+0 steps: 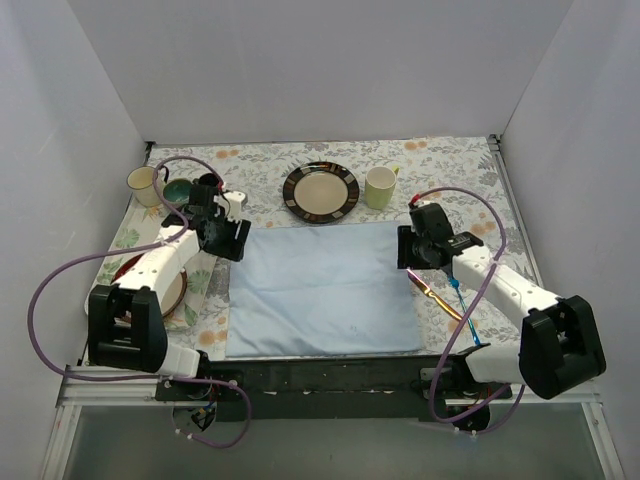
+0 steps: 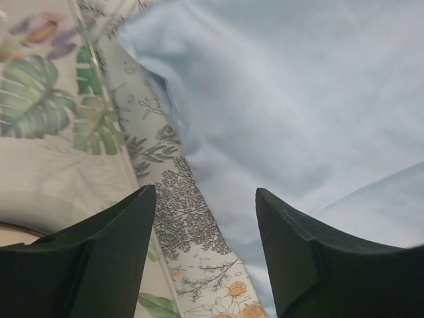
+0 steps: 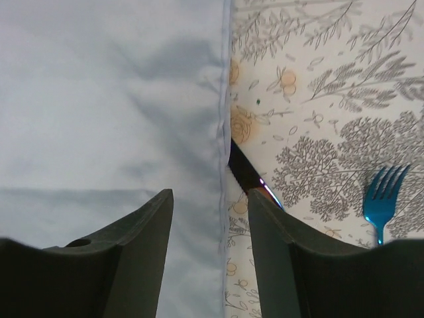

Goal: Set the dinner table for one person

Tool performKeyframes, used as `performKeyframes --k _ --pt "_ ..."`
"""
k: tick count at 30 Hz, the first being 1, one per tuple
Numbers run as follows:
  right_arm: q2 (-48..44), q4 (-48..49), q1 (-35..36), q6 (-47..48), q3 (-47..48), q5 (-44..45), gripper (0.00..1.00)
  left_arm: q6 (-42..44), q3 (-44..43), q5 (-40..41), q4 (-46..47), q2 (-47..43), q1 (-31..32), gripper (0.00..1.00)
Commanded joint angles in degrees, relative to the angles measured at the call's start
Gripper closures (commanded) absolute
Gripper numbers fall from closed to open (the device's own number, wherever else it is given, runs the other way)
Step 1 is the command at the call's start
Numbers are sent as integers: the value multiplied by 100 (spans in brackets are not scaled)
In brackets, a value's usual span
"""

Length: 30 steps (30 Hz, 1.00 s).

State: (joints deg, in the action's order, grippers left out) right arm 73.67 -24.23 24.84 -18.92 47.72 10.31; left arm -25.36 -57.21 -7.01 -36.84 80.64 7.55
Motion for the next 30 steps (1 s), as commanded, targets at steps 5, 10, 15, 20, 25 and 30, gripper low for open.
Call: performKeyframes --k 5,10,15,20,25,30 --pt "112 181 30 -534 -703 -538 50 -144 543 6 430 513 9 44" --pt "315 313 21 -613 -905 -451 65 -144 579 287 809 962 9 71" --pt "96 270 12 -736 -1151 -257 86 -118 694 437 1126 1138 9 79" --pt "-98 384 -67 -824 -1467 -362 97 -100 729 323 1197 1068 9 78" --pt "-28 261 -111 -596 -1188 -206 72 14 677 383 872 726 9 69" --pt "-37 -337 -111 -122 -108 305 56 102 89 804 696 145 9 64"
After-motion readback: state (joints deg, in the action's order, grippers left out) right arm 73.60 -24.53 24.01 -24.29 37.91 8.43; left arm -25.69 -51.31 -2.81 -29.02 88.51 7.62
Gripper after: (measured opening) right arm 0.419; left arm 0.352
